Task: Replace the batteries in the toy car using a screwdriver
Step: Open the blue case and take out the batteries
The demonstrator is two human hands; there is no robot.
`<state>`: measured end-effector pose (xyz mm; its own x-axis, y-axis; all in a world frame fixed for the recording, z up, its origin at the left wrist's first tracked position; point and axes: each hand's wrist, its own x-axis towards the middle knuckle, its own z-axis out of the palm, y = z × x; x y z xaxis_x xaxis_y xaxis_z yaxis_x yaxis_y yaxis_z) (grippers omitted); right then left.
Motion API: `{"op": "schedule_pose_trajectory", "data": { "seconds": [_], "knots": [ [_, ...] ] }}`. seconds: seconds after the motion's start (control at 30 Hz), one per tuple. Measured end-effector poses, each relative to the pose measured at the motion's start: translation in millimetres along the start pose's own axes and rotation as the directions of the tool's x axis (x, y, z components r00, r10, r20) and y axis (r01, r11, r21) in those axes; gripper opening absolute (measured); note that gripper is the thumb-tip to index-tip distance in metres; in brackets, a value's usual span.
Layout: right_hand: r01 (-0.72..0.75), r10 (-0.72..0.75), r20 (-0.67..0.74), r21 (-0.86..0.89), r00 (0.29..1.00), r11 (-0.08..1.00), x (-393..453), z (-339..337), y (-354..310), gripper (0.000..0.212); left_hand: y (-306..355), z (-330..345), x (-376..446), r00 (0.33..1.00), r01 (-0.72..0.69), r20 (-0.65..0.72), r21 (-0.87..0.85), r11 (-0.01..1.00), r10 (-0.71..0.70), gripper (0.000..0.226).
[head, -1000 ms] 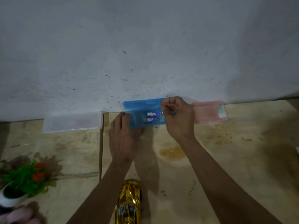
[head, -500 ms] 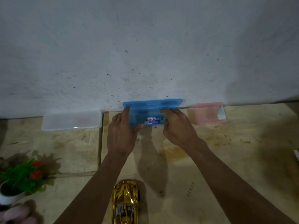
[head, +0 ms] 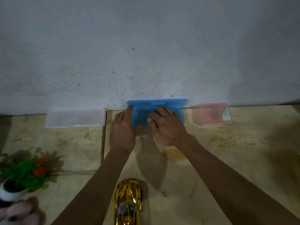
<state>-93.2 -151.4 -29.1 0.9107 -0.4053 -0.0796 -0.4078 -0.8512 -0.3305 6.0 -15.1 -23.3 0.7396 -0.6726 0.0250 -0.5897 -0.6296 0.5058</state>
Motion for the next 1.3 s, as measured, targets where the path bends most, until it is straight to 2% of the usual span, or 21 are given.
{"op": "schedule_pose_trajectory", "data": {
  "seconds": [0.13,0.3,0.47,0.6,0.7,0.8,0.87,0.97,1.13,1.3],
  "knots": [
    [-0.024,0.022,-0.031,-0.089,0.999,0.996,-1.9,8.2,-3.1,0.048,0.7,0.3,1.3,1.0,0.007,-0.012,-0.022,1.0,-0.007,0.074],
    [-0.037,0.029,-0.049,-0.175,0.998,0.984,1.9,9.6,-2.6,0.057,1.0,-2.3,2.5,1.0,0.014,0.0,-0.035,0.999,-0.014,0.077],
    [0.01,-0.049,-0.23,-0.165,0.972,0.986,4.7,14.7,2.8,0.063,3.5,-4.6,2.0,1.0,0.029,0.0,-0.043,0.999,-0.029,0.079],
    [0.06,-0.132,-0.415,-0.181,0.9,0.982,6.8,22.0,8.6,0.059,4.9,-5.7,2.8,1.0,0.024,0.003,-0.024,0.999,-0.024,0.079],
    [0.112,-0.192,-0.543,-0.176,0.818,0.978,7.5,24.0,12.9,0.051,3.5,-5.9,2.9,1.0,0.008,0.013,-0.002,1.0,-0.008,0.078],
    [0.253,-0.289,-0.622,-0.148,0.728,0.956,1.8,15.0,11.3,0.046,1.3,-5.0,3.6,1.0,-0.01,0.013,0.023,1.0,0.01,0.074],
    [0.415,-0.421,-0.586,-0.153,0.693,0.897,-11.7,14.4,8.4,0.045,0.6,-5.8,4.2,1.0,-0.01,0.011,0.024,1.0,0.009,0.072],
    [0.589,-0.601,-0.423,-0.178,0.678,0.789,-30.2,27.6,8.4,0.04,-0.2,-6.7,3.7,0.999,-0.033,0.005,0.001,0.999,0.033,0.072],
    [0.649,-0.682,-0.272,-0.212,0.678,0.73,-26.4,39.7,12.0,0.026,-1.3,-5.6,4.7,0.999,-0.033,0.006,0.022,0.999,0.033,0.072],
    [0.669,-0.693,-0.218,-0.182,0.687,0.72,-31.2,39.8,17.3,0.021,1.7,-7.9,3.0,1.0,-0.028,0.003,0.009,1.0,0.028,0.073]
  ]
}}
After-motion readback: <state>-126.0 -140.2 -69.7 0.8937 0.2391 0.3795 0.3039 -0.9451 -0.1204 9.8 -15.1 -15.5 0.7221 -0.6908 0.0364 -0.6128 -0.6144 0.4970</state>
